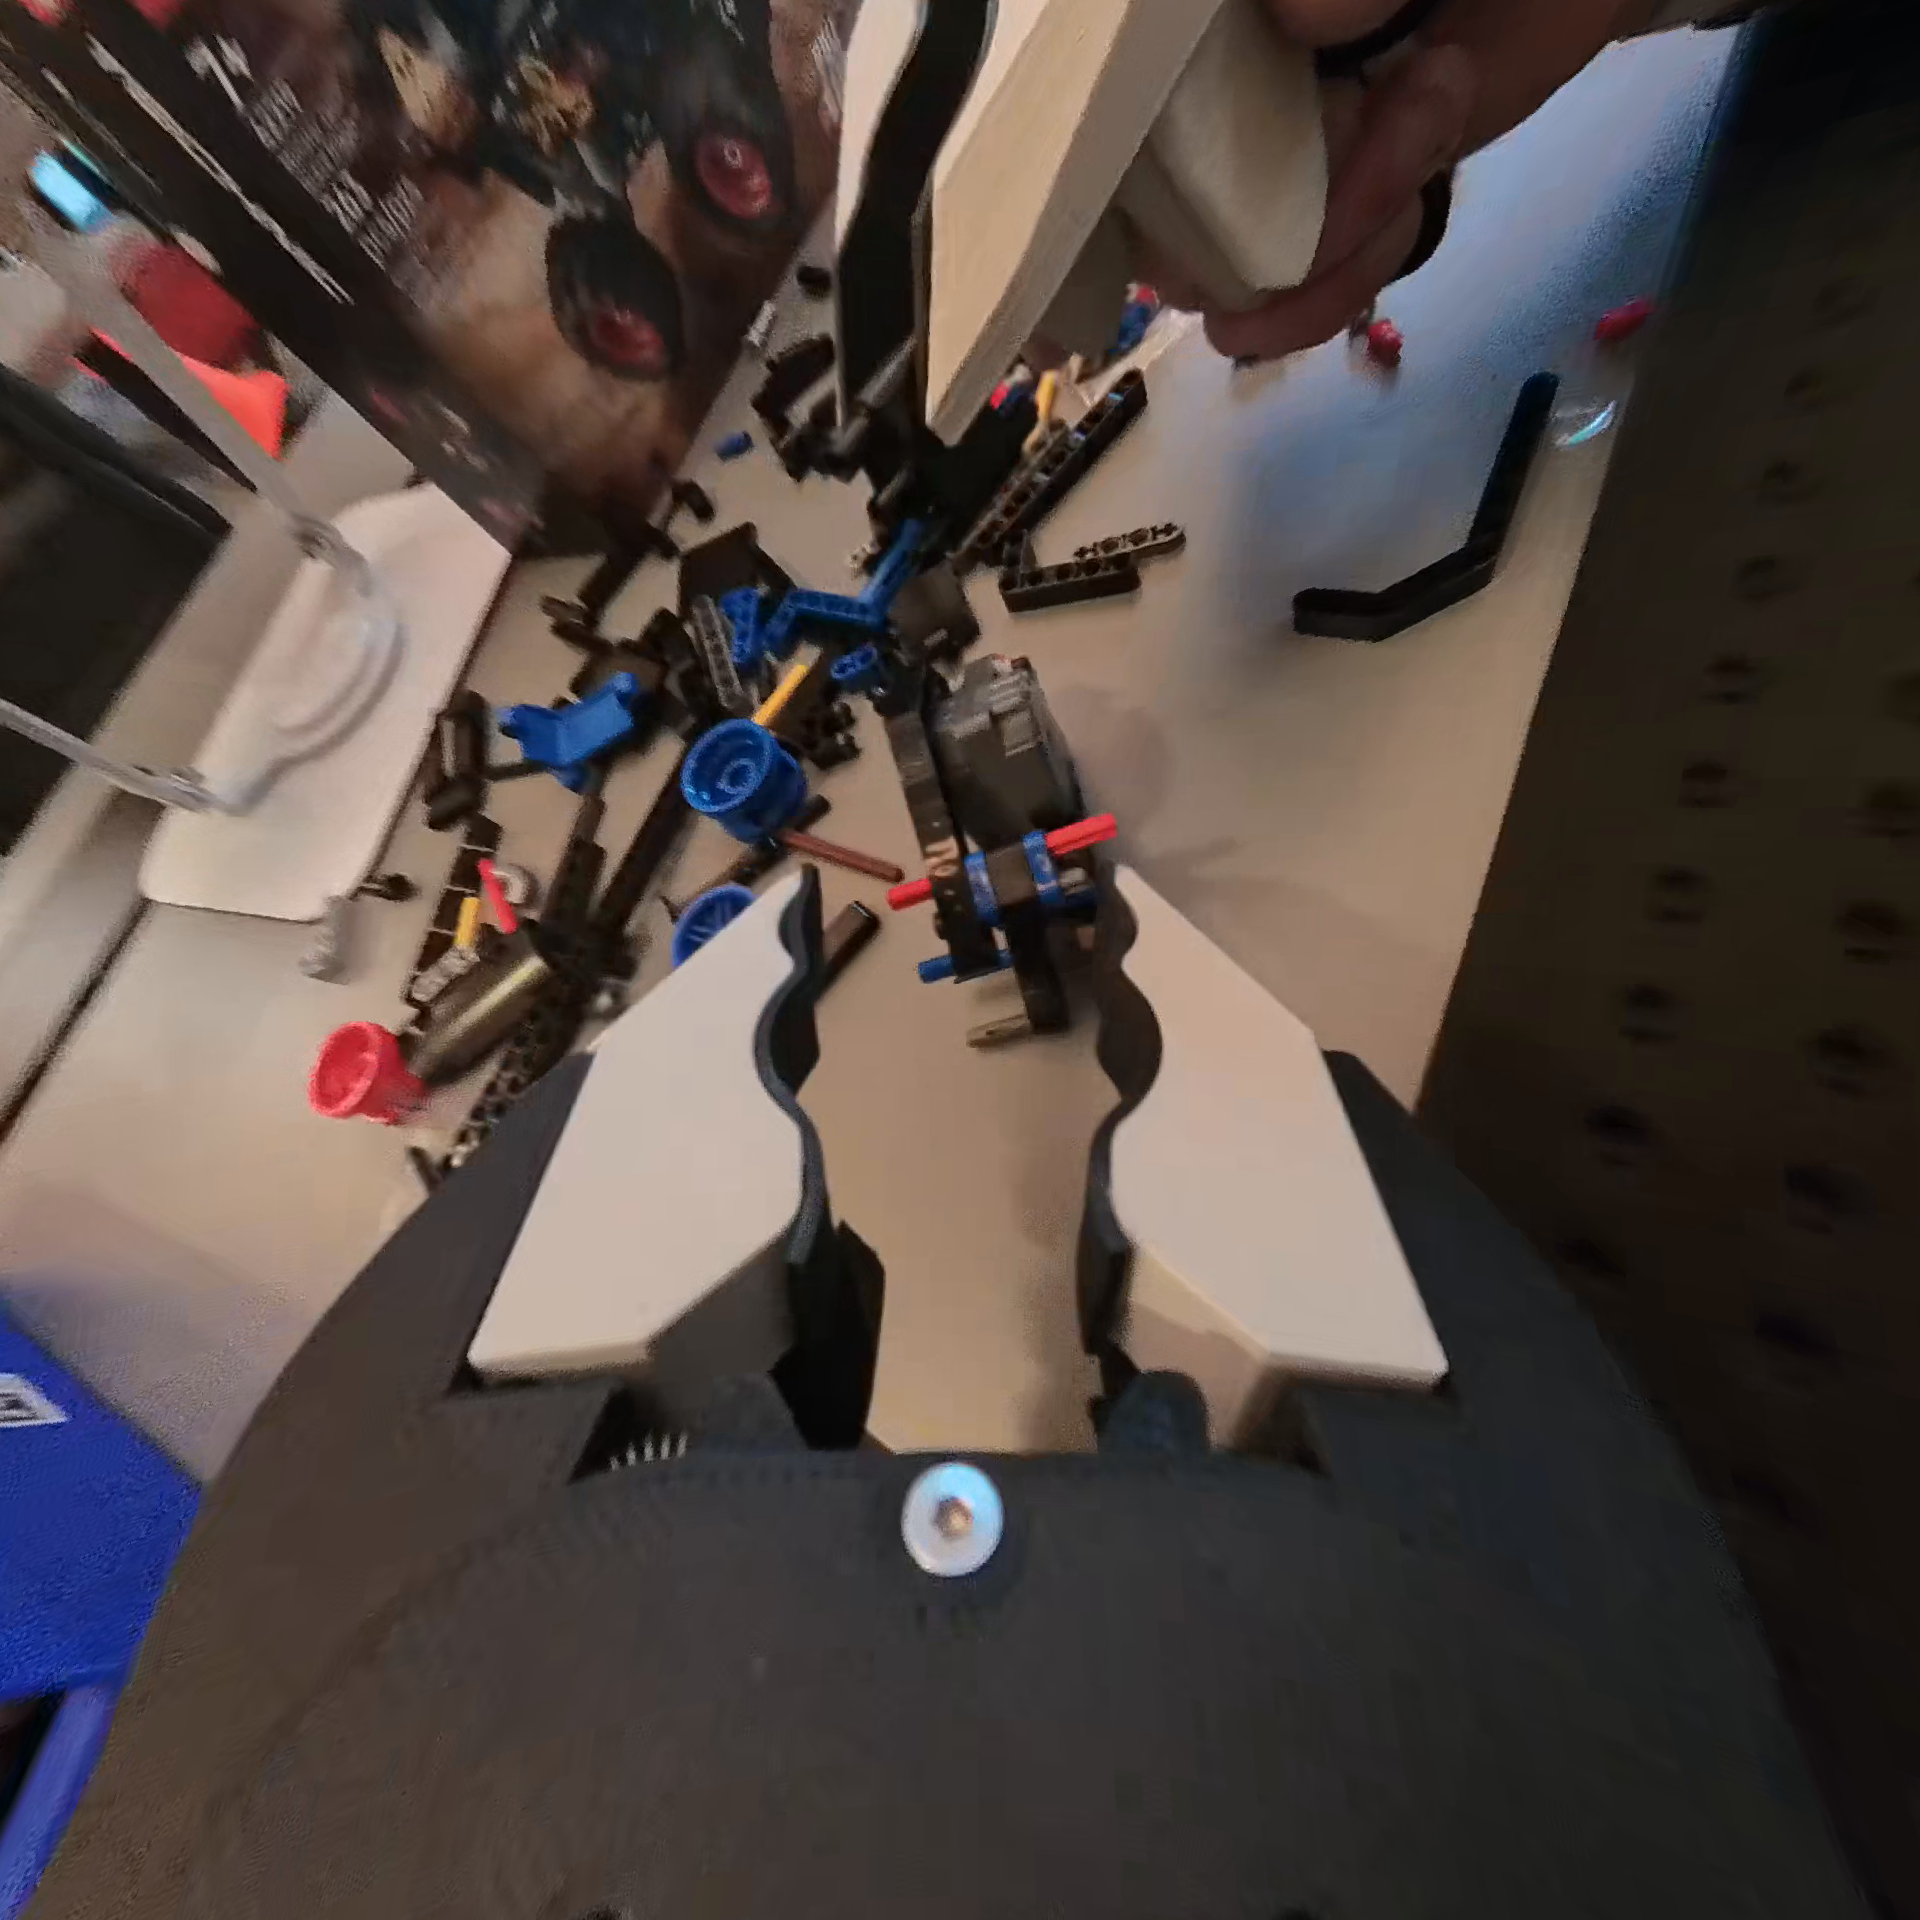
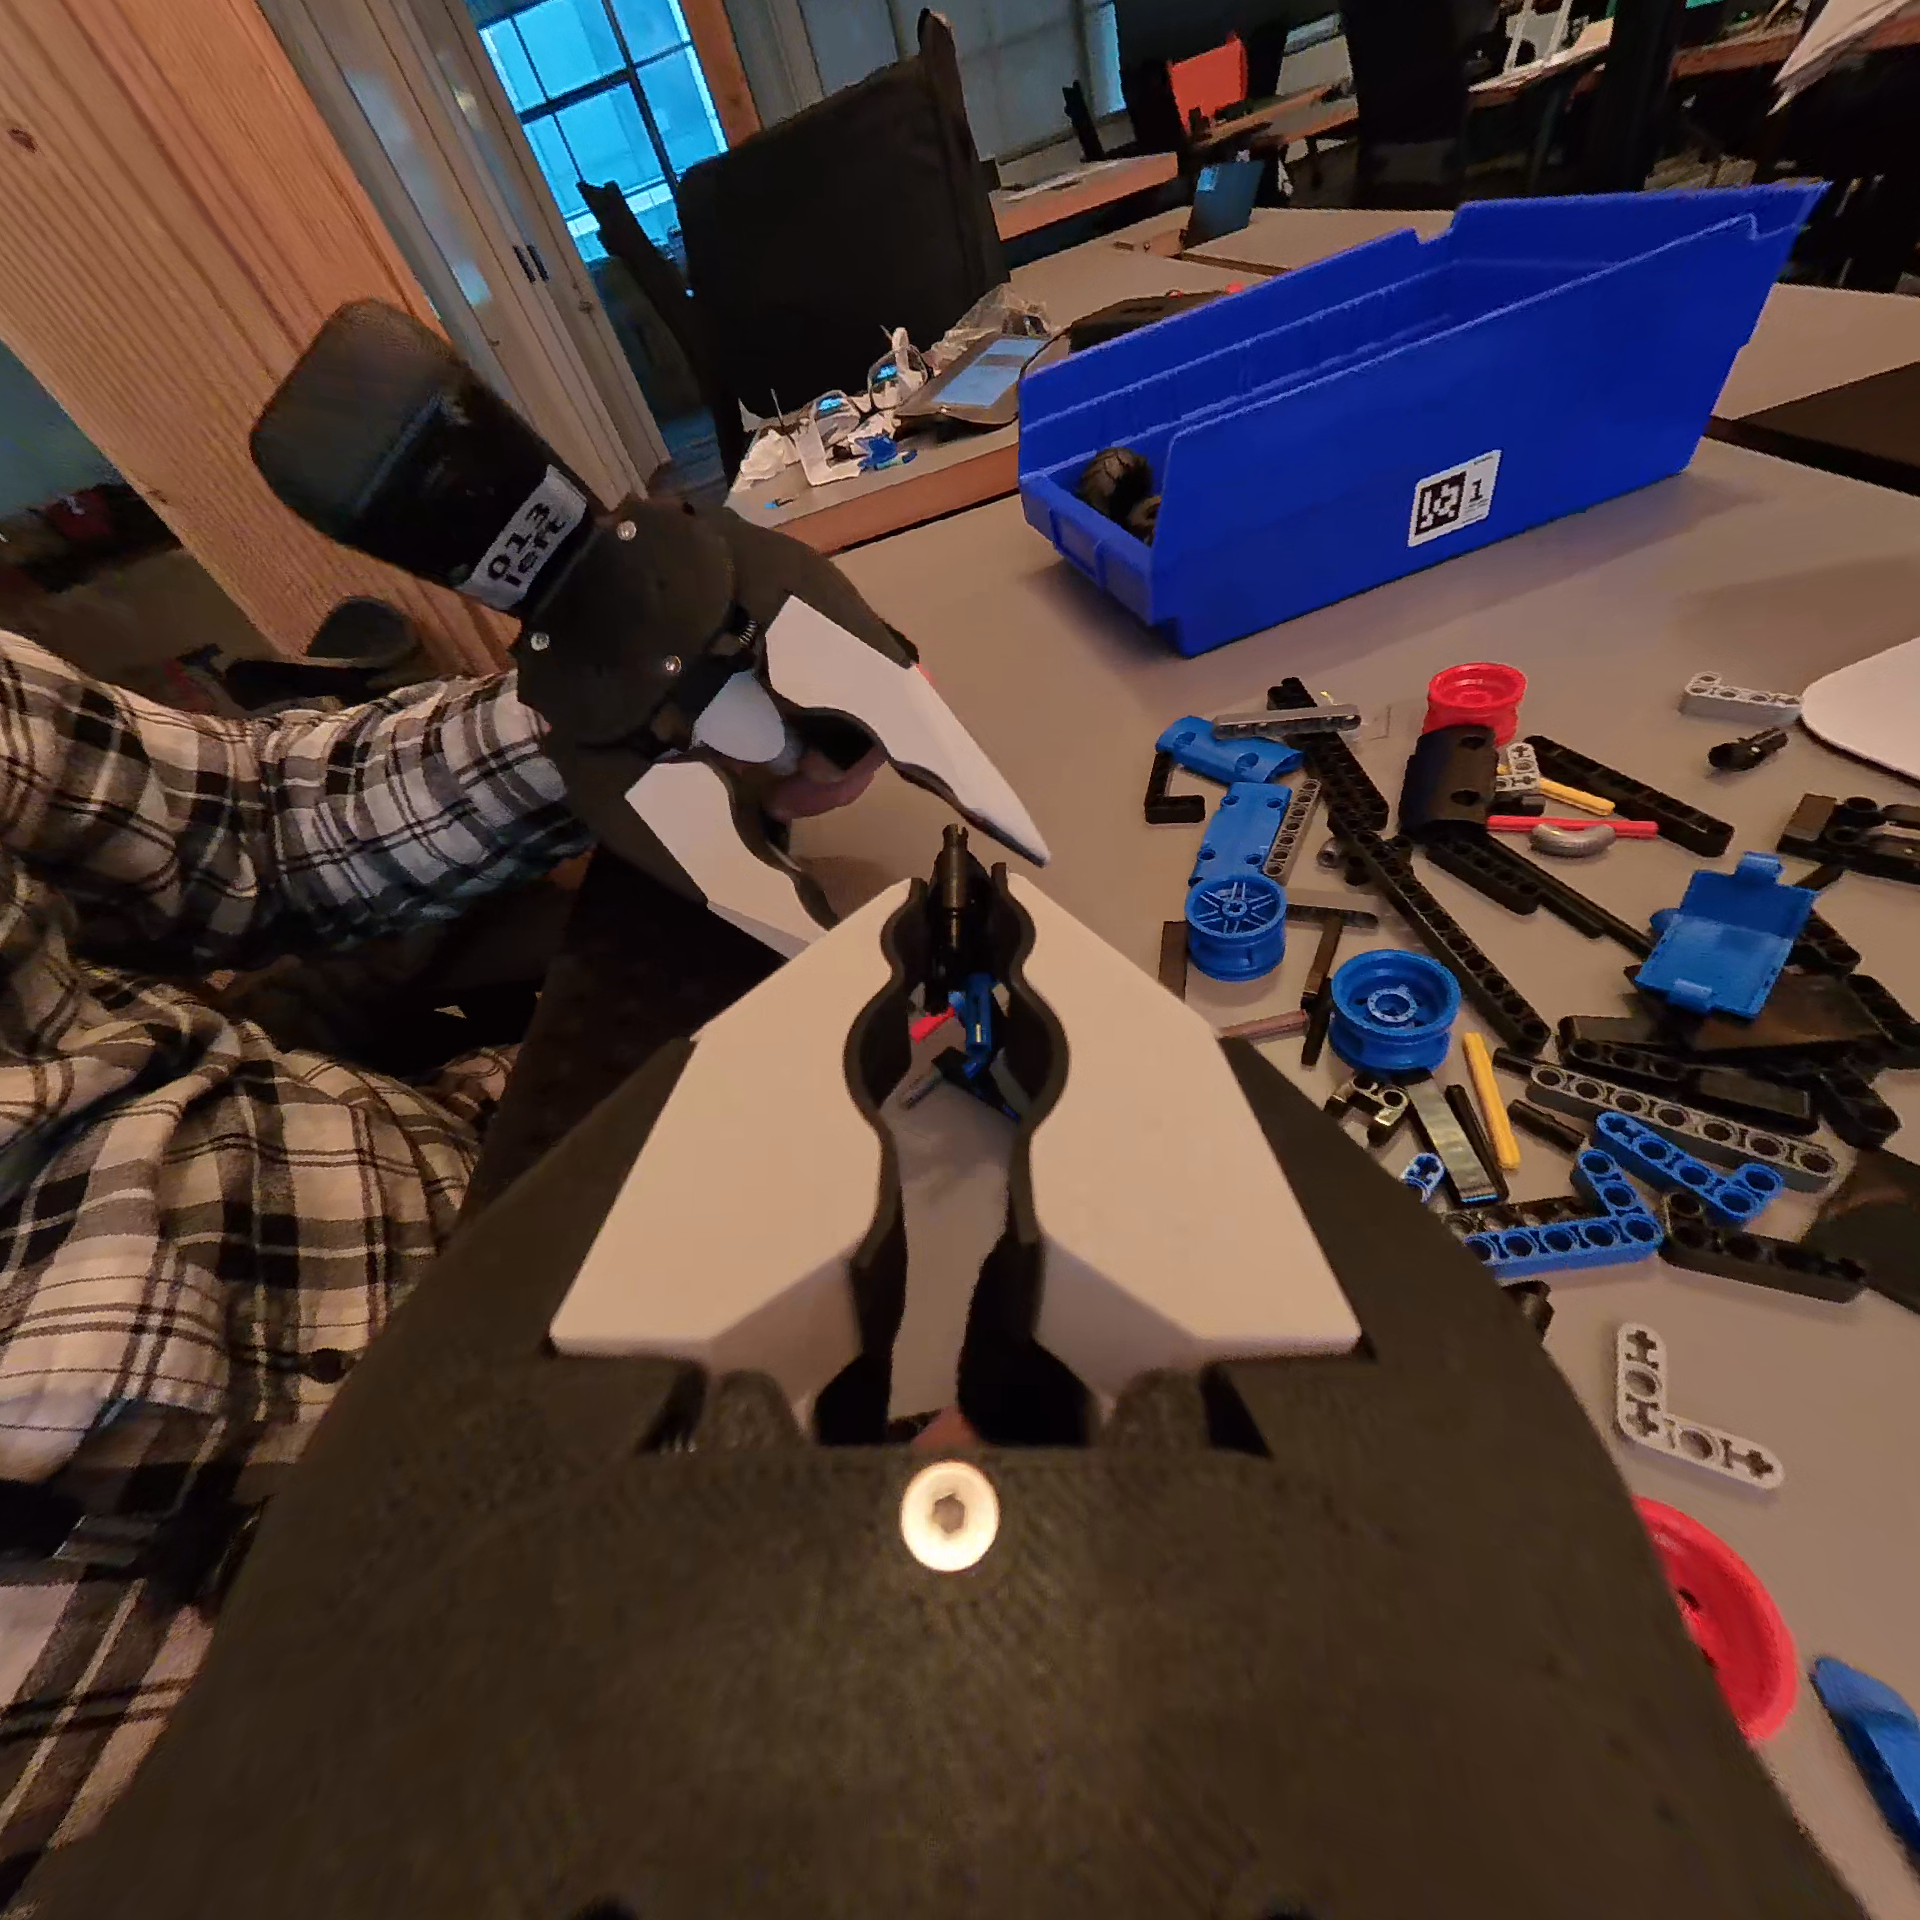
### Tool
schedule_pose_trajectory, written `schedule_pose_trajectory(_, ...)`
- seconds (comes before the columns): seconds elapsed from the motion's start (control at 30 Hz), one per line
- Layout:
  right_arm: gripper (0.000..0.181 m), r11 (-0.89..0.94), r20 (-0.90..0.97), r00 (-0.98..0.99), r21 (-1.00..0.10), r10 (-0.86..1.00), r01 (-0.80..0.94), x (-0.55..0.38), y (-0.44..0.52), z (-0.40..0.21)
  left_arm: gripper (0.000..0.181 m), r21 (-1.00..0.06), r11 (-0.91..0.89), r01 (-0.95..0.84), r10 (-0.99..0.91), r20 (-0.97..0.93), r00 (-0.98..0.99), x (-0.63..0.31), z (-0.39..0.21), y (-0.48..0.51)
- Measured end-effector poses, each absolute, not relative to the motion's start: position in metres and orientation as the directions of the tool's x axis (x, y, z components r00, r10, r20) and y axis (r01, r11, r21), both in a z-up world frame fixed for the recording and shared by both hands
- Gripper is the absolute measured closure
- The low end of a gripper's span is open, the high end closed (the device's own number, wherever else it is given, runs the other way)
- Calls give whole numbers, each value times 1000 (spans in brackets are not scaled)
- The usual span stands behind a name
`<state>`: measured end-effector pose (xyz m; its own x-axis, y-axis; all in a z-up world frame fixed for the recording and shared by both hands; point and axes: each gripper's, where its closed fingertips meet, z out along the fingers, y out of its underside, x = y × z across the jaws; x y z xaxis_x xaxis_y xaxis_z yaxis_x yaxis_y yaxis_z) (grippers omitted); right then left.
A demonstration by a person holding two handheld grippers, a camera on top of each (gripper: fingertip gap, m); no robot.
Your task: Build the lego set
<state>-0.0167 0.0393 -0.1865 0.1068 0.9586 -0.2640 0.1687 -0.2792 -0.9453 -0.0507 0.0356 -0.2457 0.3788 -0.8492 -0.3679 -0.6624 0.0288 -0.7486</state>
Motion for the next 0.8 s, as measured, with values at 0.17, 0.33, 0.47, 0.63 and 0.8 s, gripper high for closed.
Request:
schedule_pose_trajectory(0.17,172,-285,-262,135,-940,956,189,-16,42,-196,126,-746,-69,-663,-883,-263,388,-45,-262,31)
schedule_pose_trajectory(0.33,172,-292,-265,140,-930,954,224,-16,40,-204,138,-733,-105,-672,-866,-265,425,-44,-269,38)
schedule_pose_trajectory(0.47,172,-297,-267,150,-921,952,251,-18,39,-211,140,-745,-120,-657,-857,-257,448,-40,-269,41)
schedule_pose_trajectory(0.63,172,-301,-262,174,-918,949,259,-16,41,-215,141,-766,-148,-625,-840,-236,489,-37,-265,45)
schedule_pose_trajectory(0.8,171,-287,-237,206,-921,949,263,-16,46,-217,141,-792,-182,-583,-823,-201,531,-35,-259,49)
